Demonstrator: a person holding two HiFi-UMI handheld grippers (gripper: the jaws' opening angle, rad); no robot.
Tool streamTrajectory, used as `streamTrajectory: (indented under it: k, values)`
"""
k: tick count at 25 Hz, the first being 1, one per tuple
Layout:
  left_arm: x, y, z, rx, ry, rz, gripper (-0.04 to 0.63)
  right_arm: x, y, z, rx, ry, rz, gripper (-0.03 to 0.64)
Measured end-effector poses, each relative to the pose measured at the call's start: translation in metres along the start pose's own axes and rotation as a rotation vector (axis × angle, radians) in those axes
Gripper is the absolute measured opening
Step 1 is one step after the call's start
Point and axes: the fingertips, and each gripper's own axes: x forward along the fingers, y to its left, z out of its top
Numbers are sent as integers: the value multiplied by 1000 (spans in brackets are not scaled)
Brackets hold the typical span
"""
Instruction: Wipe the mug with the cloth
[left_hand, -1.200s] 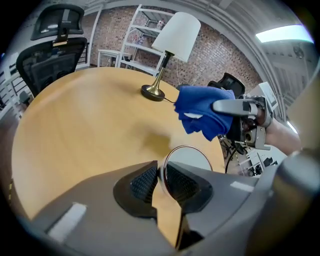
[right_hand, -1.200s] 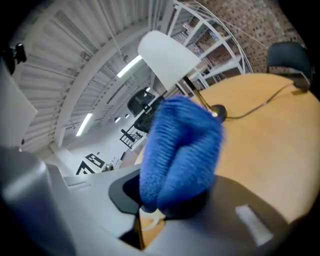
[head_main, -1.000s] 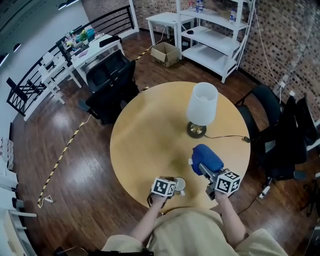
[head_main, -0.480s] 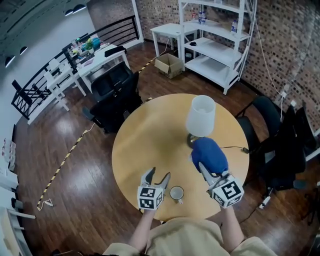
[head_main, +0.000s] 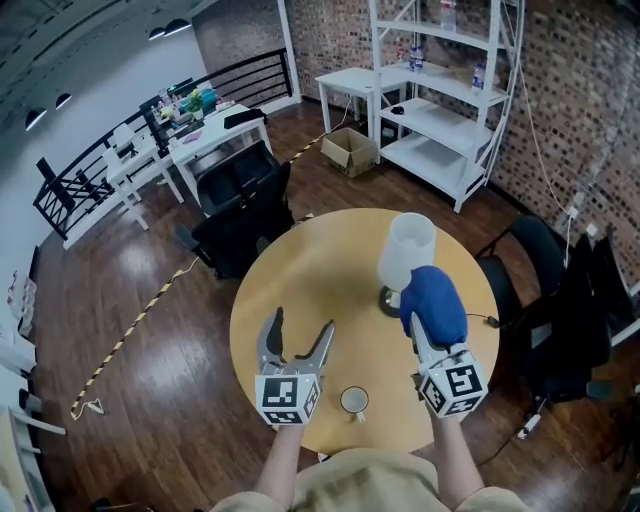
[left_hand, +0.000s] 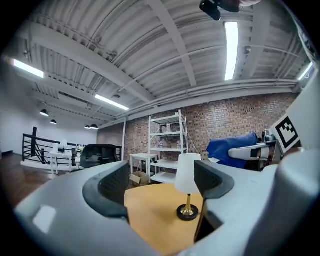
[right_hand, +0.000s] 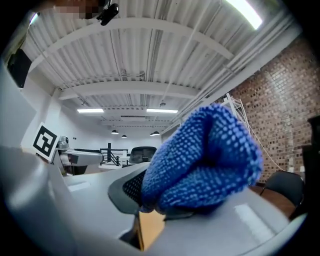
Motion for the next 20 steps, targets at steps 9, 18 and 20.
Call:
streamTrajectory:
  k: [9,18,20]
  values:
    - [-18,15,-3,-52,-37,67,399,-5,11,-2,-8,16,12,64]
    - [-20,11,-7,-43,-23,72,399,-7,19,-13,-41,40,42,64]
    - [-21,11,-10,-45,-11,71,399,-7,23,-14,-44,41,50,64]
